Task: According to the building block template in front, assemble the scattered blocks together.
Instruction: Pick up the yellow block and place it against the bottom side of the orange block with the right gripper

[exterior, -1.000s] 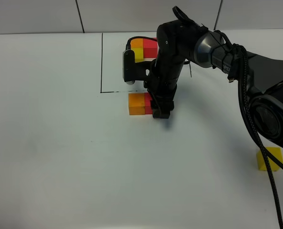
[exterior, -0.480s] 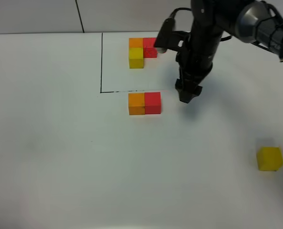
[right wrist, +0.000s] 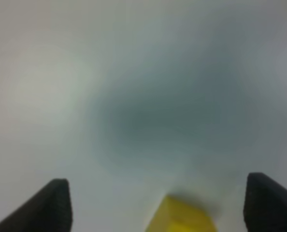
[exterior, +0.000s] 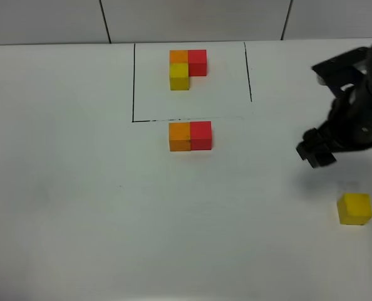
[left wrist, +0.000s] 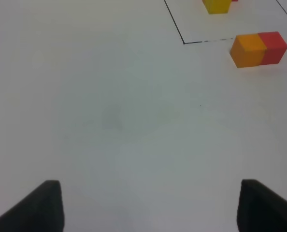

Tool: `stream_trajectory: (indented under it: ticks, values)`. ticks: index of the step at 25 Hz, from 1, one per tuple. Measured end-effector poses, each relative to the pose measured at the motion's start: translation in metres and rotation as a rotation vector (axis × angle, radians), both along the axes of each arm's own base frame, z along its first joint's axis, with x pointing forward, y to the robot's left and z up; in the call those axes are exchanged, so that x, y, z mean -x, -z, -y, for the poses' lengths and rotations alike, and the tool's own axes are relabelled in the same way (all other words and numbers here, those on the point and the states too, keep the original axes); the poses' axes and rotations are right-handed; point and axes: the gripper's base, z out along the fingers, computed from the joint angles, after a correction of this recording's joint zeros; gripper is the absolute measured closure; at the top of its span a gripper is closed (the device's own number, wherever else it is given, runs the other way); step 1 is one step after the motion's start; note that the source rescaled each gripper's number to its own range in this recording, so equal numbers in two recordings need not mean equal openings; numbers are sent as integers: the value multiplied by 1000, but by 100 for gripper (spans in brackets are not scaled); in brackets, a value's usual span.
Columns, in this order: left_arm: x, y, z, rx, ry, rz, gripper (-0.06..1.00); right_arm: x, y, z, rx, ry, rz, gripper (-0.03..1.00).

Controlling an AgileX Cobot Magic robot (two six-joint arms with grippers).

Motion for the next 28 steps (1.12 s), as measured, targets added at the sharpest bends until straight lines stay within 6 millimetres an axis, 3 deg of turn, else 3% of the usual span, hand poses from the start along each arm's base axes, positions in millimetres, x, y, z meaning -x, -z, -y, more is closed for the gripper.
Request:
stream_trajectory:
  ticks: [4,9,13,25,27,28]
  values:
    - [0,0,0,0,0,0,31,39,15,31,-31,141,-5,41]
    - [0,0,0,0,0,0,31,63,43,54,-119,324,-37,41]
    - [0,0,0,0,0,0,31,68,55,54,-175,385,7,41]
    - [0,0,0,0,0,0,31,50,99,55,-155,407,-17,42]
    - [0,0,0,0,0,0,31,49,102,55,-151,404,-23,49]
    - [0,0,0,0,0,0,31,49,103,55,-151,404,-24,59]
